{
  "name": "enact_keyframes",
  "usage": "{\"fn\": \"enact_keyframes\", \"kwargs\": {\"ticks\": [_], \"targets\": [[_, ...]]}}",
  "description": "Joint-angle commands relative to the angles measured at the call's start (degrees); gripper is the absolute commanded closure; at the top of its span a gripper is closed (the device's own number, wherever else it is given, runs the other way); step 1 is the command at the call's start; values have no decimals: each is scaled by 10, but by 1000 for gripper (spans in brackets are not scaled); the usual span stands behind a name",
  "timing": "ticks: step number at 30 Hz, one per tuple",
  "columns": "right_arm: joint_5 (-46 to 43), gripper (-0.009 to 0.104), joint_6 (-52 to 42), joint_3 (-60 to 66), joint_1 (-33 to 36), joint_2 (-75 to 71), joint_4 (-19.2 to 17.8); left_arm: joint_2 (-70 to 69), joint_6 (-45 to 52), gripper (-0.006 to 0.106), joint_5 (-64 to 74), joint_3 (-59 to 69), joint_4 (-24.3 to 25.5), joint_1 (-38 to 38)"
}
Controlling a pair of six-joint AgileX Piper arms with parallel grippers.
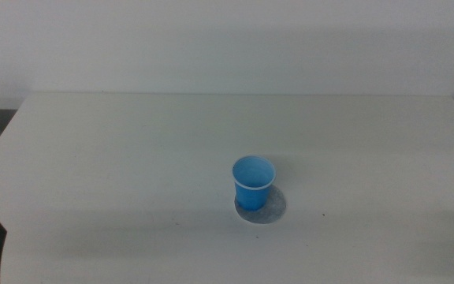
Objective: Place an empty cup on a cup mat.
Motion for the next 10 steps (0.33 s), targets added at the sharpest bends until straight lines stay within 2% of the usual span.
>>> {"fn": "enact_keyframes", "kwargs": {"ticks": [1,10], "targets": [[3,3,-6,4,-8,-5,-8,3,-1,7,-7,0,-1,-2],[6,3,-6,4,-9,-5,-15,3,-2,7,-7,0,-1,-2]]}}
